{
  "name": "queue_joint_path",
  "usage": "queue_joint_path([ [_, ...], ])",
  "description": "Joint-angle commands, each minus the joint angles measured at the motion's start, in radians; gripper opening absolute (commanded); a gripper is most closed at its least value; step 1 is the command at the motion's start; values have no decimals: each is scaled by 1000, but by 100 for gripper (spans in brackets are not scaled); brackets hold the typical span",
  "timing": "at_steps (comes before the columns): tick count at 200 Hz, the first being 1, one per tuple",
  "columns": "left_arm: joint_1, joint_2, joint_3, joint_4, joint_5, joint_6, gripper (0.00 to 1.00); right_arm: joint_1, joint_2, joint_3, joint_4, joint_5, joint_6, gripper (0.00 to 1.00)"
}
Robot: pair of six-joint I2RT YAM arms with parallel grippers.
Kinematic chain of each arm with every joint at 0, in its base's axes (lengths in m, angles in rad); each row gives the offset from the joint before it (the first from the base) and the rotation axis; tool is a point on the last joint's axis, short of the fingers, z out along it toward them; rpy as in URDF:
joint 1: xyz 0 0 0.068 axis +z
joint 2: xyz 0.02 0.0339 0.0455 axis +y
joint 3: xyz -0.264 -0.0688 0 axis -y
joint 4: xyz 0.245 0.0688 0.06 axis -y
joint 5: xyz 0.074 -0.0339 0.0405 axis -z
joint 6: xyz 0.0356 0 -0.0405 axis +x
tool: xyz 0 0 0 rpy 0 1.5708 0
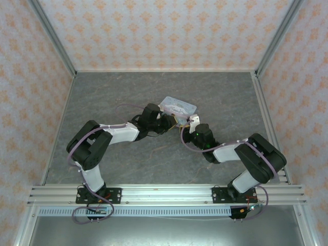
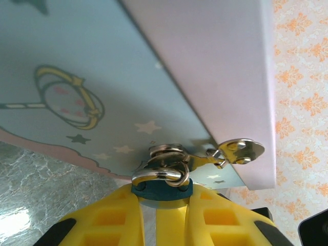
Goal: Unlock the padlock with the key
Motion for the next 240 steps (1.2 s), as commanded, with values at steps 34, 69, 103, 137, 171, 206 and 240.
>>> queue_joint_path([
  [34, -29, -51, 38, -15, 61, 1, 20, 4, 32, 50, 89, -21, -48, 0],
  [69, -33, -50, 48, -21, 65, 10, 20, 4, 68, 91, 97, -122, -3, 0],
  [103, -32, -49, 38, -15, 62, 12, 20, -20, 85, 124, 63, -200, 65, 0],
  [137, -33, -47, 36, -4, 69, 12, 20, -51, 101, 139, 66, -259, 104, 0],
  [171, -34, -41, 35, -6, 70, 18, 20, -57, 111, 157, 88, -264, 134, 0],
  [206, -37, -1, 37, 27, 71, 4, 20, -67, 110, 157, 118, -270, 179, 0],
  [240, -40, 40, 29, 67, 61, -6, 20, -74, 137, 146, 105, -274, 189, 0],
])
